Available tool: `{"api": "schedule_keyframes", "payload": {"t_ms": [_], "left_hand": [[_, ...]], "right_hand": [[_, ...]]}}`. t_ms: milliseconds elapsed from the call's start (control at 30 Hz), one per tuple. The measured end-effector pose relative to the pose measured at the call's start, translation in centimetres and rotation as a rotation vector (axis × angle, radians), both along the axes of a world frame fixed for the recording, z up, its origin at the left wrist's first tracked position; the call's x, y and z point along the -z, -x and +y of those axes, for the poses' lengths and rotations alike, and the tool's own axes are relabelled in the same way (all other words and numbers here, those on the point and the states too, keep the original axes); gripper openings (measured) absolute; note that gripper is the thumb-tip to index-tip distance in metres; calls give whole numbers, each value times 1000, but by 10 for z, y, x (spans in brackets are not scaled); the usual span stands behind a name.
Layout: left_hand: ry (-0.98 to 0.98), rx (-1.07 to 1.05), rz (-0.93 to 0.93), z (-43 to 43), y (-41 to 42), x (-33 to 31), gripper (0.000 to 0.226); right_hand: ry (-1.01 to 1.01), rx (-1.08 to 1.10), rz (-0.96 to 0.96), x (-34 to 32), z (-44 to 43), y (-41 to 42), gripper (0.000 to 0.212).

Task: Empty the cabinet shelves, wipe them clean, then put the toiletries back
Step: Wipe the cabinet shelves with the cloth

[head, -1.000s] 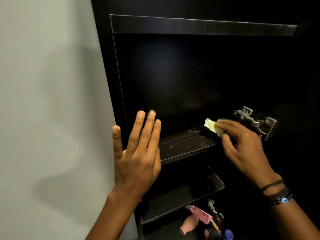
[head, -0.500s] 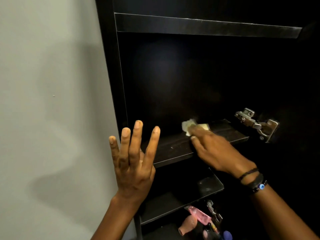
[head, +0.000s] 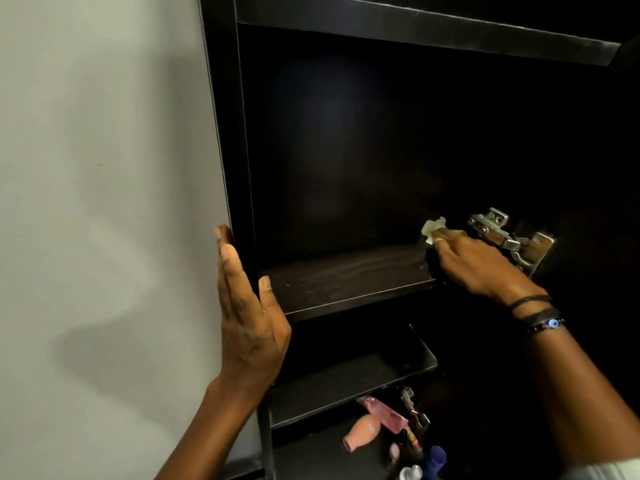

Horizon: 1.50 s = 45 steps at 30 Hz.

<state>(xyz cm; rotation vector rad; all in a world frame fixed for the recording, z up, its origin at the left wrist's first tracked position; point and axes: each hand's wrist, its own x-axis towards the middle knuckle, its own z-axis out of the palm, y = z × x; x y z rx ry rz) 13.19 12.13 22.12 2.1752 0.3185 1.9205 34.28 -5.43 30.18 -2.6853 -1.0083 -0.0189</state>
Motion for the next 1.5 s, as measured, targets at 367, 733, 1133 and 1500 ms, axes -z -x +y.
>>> {"api": "schedule_keyframes", "payload": {"t_ms": [367,733,1133,1500], "left_hand": [[22,113,71,10,13,17,55],[28,34,31,-19,23,-1,63],[69,250,693,-22,-31,-52,44],[118,297,782,-11,-45,-42,46]], "right_hand": [[-200,-611,-4,17,42,115,41],[-136,-784,-117,28,68,145,41],[-43,-13,-187,17,-24,20,44],[-64,-230,-335,30,-24,76,52]]}}
